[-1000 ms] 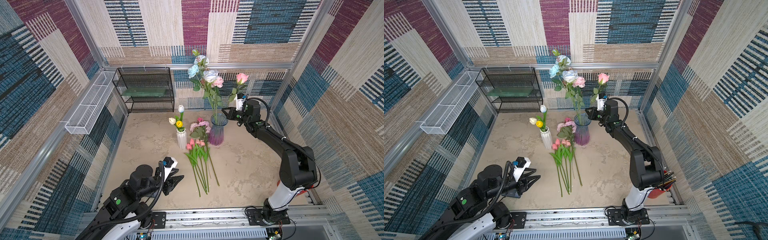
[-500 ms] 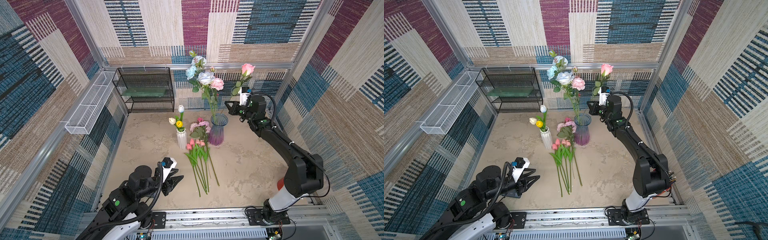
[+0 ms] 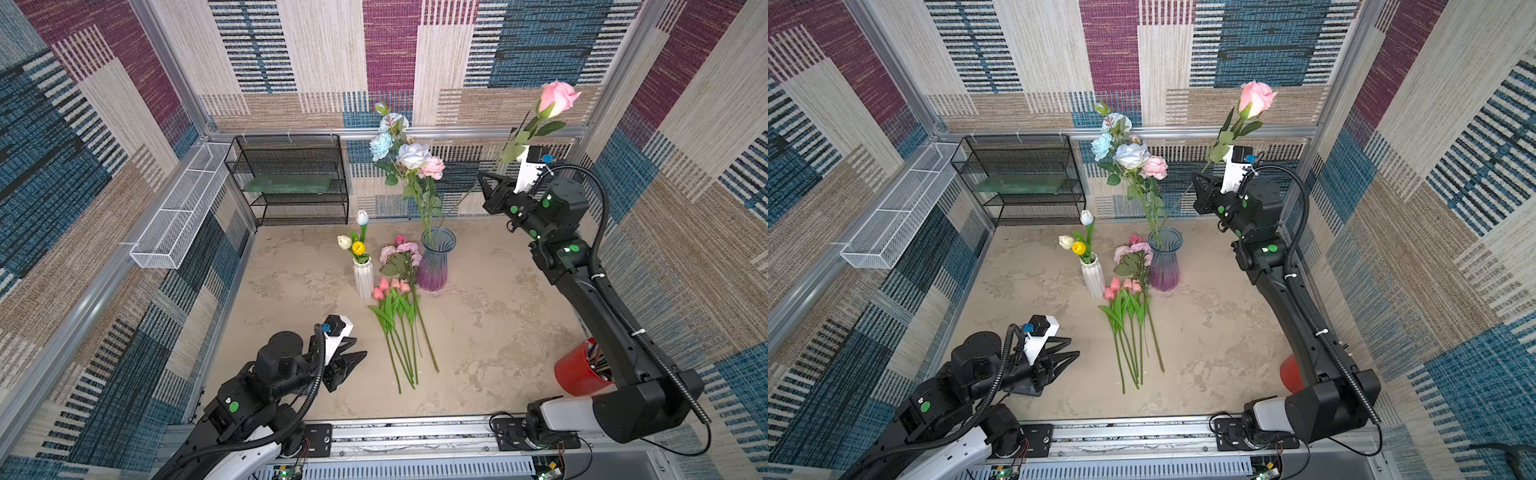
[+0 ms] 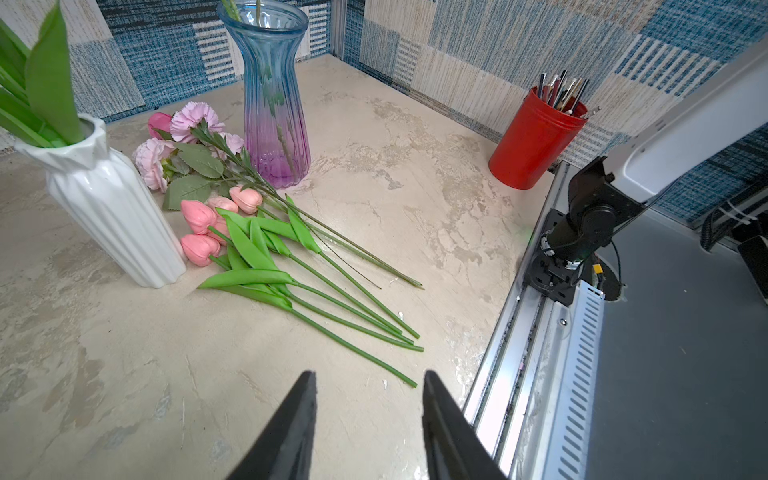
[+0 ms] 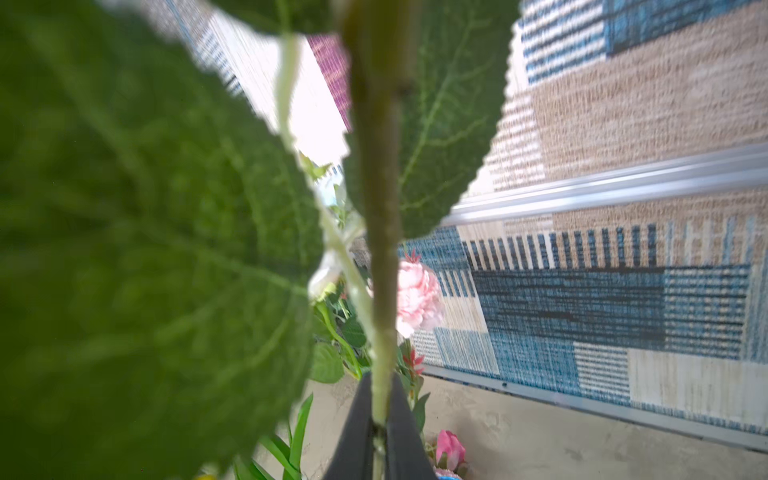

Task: Pick out pink flowers from the vase
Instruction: Pick up the flower from the vase.

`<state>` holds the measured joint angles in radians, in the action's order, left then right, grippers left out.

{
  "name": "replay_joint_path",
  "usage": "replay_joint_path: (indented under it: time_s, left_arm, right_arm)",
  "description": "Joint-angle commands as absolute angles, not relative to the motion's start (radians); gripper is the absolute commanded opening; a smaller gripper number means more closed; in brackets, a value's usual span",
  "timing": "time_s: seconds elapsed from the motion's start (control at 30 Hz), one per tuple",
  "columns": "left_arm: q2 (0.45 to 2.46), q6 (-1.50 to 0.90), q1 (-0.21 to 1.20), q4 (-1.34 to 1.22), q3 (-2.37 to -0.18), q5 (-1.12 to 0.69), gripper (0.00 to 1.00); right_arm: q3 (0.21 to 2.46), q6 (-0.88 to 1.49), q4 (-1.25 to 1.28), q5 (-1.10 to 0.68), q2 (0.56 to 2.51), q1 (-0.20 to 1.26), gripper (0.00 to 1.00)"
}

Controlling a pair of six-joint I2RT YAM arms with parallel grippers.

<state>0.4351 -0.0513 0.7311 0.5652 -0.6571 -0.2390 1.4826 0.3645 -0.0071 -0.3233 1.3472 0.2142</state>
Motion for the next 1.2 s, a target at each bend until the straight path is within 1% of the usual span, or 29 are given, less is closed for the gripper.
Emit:
replay_joint_path:
  time_s: [0.0,0.13,0.3,0.53,0.7,0.8,0.97,1.07,1.17]
  left_arm:
    - [0.436,-0.043,0.734,0.560,-0.657,-0.231,0.44]
    - [0.440,-0.043,0.742,0.562,-0.657,-0.217,0.44]
    - [0.443,-0.045,0.758,0.571,-0.661,-0.210,0.44]
    - [0.441,-0.046,0.772,0.567,-0.663,-0.206,0.44]
    - [0.454,-0.029,0.772,0.548,-0.683,-0.235,0.49]
    - [0.496,-0.015,0.772,0.539,-0.724,-0.251,0.51]
    - [0.618,0.027,0.772,0.500,-0.816,-0.285,0.53]
    - [0.691,0.035,0.772,0.435,-0.850,-0.302,0.53]
    - [0.760,0.034,0.772,0.369,-0.867,-0.362,0.53]
  right_arm:
    - [1.508,0.360,-0.038,-0.302,1.307,0.220,0.00]
    - [1.526,0.362,-0.084,-0.312,1.253,0.242,0.00]
    - [1.497,0.369,-0.111,-0.337,1.172,0.287,0.00]
    - [1.376,0.366,-0.141,-0.360,1.067,0.376,0.00]
    - [1.277,0.368,-0.114,-0.382,1.008,0.422,0.00]
    - [1.223,0.373,-0.093,-0.404,0.988,0.449,0.00]
    - [1.087,0.382,0.021,-0.452,0.963,0.514,0.00]
    - [1.040,0.374,0.048,-0.455,0.970,0.556,0.00]
    - [1.010,0.365,0.064,-0.463,0.981,0.594,0.00]
